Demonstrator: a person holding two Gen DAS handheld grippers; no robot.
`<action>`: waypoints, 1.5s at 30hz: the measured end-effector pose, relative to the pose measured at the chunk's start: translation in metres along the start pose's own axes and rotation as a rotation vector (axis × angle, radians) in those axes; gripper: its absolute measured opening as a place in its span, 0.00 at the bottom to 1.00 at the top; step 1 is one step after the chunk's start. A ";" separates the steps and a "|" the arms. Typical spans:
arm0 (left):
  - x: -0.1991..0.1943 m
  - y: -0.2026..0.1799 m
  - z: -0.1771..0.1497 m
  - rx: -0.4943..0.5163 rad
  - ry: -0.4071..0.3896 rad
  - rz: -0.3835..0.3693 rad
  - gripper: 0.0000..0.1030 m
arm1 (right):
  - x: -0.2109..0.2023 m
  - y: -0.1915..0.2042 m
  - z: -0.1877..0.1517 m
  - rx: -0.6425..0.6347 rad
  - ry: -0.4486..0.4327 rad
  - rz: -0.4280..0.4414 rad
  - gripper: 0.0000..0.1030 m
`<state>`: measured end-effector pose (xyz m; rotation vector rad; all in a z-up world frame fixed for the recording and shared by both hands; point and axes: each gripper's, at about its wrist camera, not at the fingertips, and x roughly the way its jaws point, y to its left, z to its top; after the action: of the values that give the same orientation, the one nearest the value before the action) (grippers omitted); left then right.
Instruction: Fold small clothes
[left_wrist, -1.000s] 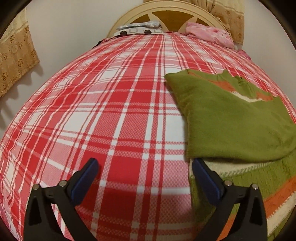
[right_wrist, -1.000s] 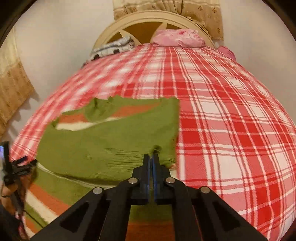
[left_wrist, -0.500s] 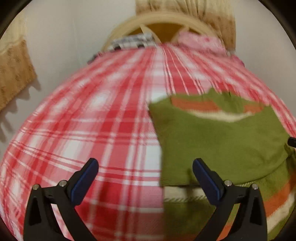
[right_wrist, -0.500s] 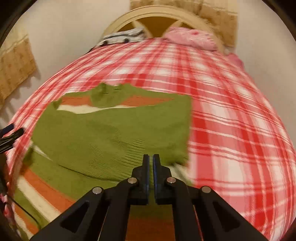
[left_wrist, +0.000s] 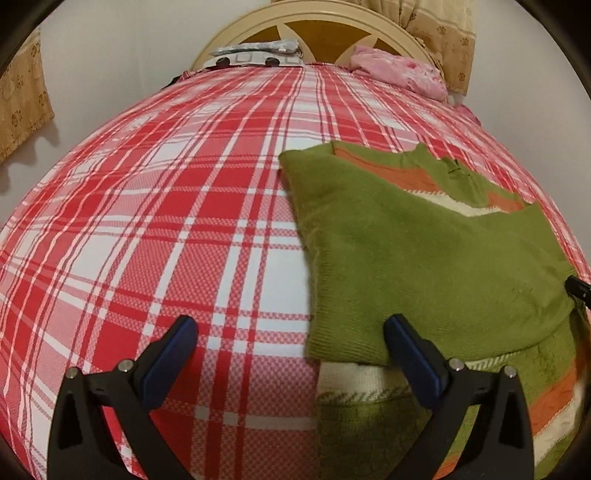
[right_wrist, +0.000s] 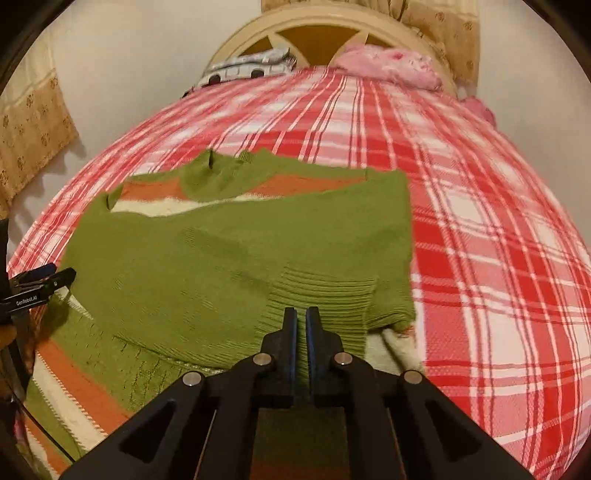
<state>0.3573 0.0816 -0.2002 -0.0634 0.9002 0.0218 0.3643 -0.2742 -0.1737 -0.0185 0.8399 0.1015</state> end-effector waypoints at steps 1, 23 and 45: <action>0.000 0.000 -0.001 0.000 0.000 0.001 1.00 | 0.001 0.002 0.001 -0.012 -0.012 0.013 0.04; -0.013 -0.003 -0.019 0.028 0.025 0.034 1.00 | 0.003 0.007 -0.024 -0.045 0.074 0.084 0.90; -0.017 -0.006 -0.021 0.042 0.010 0.065 1.00 | 0.019 0.006 -0.011 0.038 0.067 -0.006 0.90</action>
<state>0.3304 0.0742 -0.1996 0.0044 0.9116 0.0631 0.3679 -0.2672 -0.1955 0.0119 0.9081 0.0798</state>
